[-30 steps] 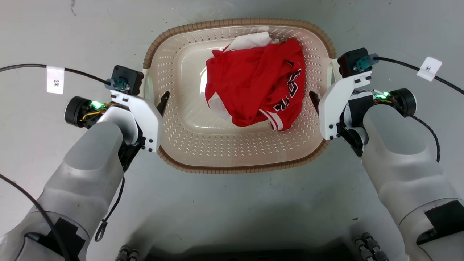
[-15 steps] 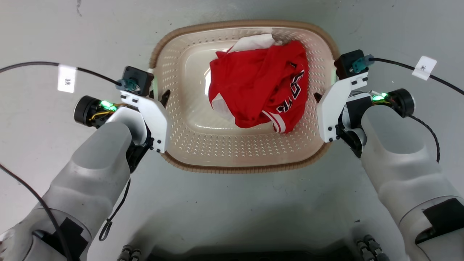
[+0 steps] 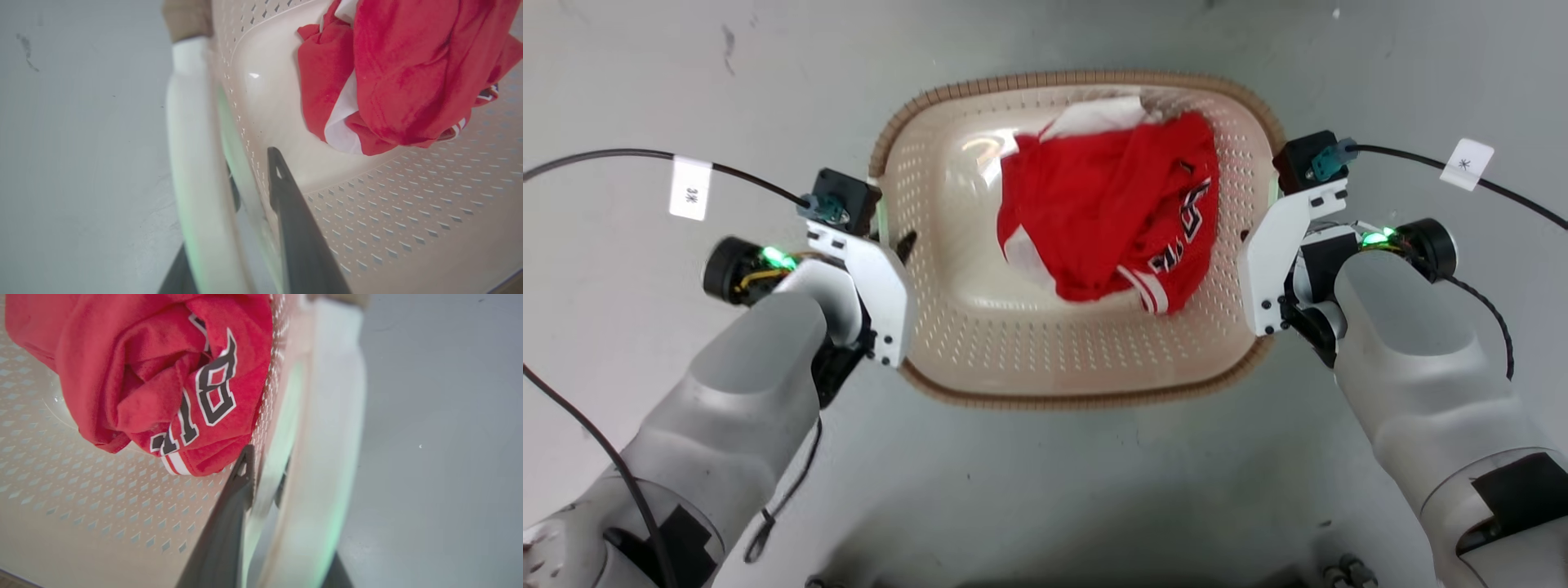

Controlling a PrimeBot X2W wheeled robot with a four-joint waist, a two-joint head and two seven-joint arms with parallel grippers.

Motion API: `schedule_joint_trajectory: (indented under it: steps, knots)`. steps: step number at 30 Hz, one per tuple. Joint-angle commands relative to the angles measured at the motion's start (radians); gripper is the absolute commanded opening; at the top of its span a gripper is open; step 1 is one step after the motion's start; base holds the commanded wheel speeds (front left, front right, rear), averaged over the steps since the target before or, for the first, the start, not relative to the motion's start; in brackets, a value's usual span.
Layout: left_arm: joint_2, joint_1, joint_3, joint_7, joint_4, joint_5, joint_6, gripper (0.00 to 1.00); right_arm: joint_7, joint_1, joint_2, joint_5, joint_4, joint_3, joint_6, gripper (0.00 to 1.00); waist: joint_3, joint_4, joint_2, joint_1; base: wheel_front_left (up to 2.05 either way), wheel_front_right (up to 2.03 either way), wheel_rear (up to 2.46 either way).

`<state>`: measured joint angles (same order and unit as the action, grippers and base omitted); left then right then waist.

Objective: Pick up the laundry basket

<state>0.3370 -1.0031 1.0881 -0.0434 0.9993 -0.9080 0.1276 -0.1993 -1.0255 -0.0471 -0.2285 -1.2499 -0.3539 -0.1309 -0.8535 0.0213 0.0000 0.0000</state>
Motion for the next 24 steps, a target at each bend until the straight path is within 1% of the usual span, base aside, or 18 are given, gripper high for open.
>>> schedule_joint_trajectory:
  steps: [1, 6, 9, 10, 11, 19, 24]
  knots:
    - [0.000, 0.023, 0.021, 0.030, -0.014, -0.019, 0.005, 0.00, -0.012, 0.004, -0.005, -0.001, 0.000, -0.009, 0.000, 0.00, 0.037, 0.000, 0.0000, 0.0000, 0.00, 0.00, 0.00]
    - [0.022, 0.036, 0.079, 0.119, -0.058, -0.094, 0.006, 0.00, -0.099, 0.025, -0.004, -0.025, -0.008, -0.035, 0.000, 0.00, 0.129, -0.002, 0.0000, 0.0000, 0.00, 0.00, 0.00]
    - [0.037, 0.050, 0.114, 0.171, -0.081, -0.135, 0.006, 0.00, -0.168, 0.048, -0.005, -0.065, -0.008, -0.051, 0.000, 0.00, 0.191, -0.001, 0.0000, 0.0000, 0.00, 0.00, 0.00]
    - [0.041, 0.059, 0.125, 0.186, -0.086, -0.148, 0.006, 0.00, -0.187, 0.054, -0.004, -0.070, -0.009, -0.061, 0.000, 0.00, 0.218, -0.001, 0.0000, 0.0000, 0.00, 0.00, 0.00]
    - [0.054, 0.079, 0.150, 0.244, -0.122, -0.187, 0.006, 0.00, -0.243, 0.059, -0.005, -0.085, -0.011, -0.085, 0.000, 0.00, 0.280, 0.000, 0.0000, 0.0000, 0.00, 0.00, 0.00]
    - [0.097, 0.118, 0.182, 0.376, -0.199, -0.263, 0.006, 0.00, -0.417, 0.111, -0.004, -0.175, 0.001, -0.138, 0.000, 0.00, 0.450, -0.003, 0.0000, 0.0000, 0.00, 0.00, 0.00]
    - [0.116, 0.143, 0.190, 0.461, -0.234, -0.290, 0.006, 0.00, -0.513, 0.146, -0.004, -0.241, 0.022, -0.165, 0.000, 0.00, 0.557, -0.001, 0.0000, 0.0000, 0.00, 0.00, 0.00]
